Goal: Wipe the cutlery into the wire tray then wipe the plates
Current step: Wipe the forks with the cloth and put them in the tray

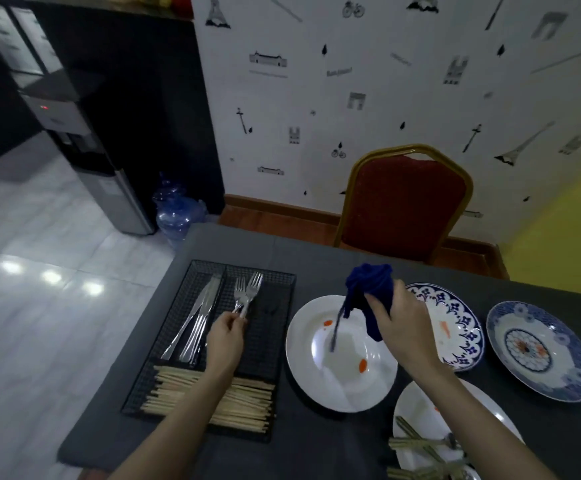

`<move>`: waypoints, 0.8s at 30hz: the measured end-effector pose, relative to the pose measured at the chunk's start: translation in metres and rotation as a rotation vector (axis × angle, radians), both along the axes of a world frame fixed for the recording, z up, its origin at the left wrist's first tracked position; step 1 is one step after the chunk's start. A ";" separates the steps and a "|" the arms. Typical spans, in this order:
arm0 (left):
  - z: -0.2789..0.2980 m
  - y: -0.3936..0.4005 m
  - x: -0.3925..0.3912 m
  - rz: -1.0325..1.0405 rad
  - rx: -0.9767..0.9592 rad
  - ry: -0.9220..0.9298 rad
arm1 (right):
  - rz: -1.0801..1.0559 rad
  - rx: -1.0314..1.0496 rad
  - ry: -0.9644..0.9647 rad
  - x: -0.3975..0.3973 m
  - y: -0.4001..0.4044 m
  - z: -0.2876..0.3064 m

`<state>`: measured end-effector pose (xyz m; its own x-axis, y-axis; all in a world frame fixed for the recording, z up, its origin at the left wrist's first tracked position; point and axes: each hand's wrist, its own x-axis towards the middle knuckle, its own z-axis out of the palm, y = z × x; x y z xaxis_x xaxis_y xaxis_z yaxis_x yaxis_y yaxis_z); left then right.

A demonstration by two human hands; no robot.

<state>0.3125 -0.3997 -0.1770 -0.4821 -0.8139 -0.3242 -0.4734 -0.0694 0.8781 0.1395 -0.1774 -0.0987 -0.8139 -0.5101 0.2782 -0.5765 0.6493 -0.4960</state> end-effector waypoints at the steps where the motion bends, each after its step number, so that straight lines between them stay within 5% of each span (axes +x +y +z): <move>1: -0.008 -0.009 0.004 0.006 -0.040 -0.062 | 0.019 0.007 -0.007 0.001 -0.003 -0.003; 13: -0.041 -0.017 0.011 -0.153 -0.405 -0.546 | 0.072 -0.023 -0.085 0.013 0.010 -0.018; 18: -0.015 0.008 -0.022 -0.276 -0.622 -0.334 | -0.007 -0.043 -0.074 0.015 0.049 -0.014; 24: 0.020 0.114 -0.082 -0.823 -0.561 0.015 | -0.132 -0.095 -0.048 0.031 0.115 -0.010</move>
